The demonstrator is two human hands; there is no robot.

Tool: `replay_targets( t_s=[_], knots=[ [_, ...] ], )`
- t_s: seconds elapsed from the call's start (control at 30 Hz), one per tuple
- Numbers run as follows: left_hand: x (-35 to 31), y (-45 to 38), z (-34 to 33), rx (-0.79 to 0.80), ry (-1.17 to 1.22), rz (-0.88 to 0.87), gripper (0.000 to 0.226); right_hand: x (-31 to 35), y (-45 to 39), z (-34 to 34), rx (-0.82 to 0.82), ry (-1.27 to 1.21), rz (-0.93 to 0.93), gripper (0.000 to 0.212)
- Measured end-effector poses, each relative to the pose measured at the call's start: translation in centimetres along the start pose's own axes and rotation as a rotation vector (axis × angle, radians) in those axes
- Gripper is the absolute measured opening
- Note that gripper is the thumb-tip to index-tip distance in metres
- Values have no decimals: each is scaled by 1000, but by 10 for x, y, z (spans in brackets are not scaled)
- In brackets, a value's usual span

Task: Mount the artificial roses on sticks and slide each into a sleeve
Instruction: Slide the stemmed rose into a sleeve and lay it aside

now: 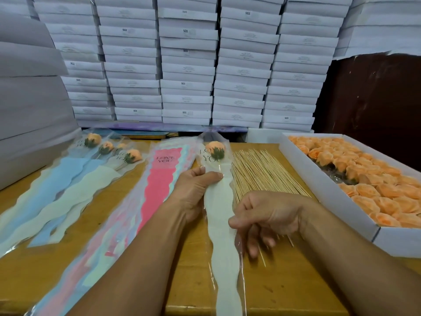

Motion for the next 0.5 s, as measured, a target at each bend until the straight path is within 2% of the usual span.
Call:
replay_targets(
  t_s=[0.07, 0.17, 0.37, 0.5],
  knots=[
    [0, -1, 0, -12, -8, -13, 13, -2, -2, -5, -61, -79, 38, 21],
    [1, -2, 3, -41, -45, -30, 22, -6, -11, -5, -181, -145, 47, 18],
    [1, 1, -2, -40, -66, -9, 13, -9, -16, -4, -214, -137, 32, 19],
    [-1, 8, -8, 4, -20, 59, 35, -4, -11, 2, -220, -183, 126, 18]
  ],
)
Point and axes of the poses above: each hand's wrist, its own y-axis away from the middle knuckle, its own z-axis out of the back of the hand, x = y × z, the point moved 5 cm from there along -y, towards the middle knuckle, and after that the axes turned 1 degree about z, right-handed, at the moved point
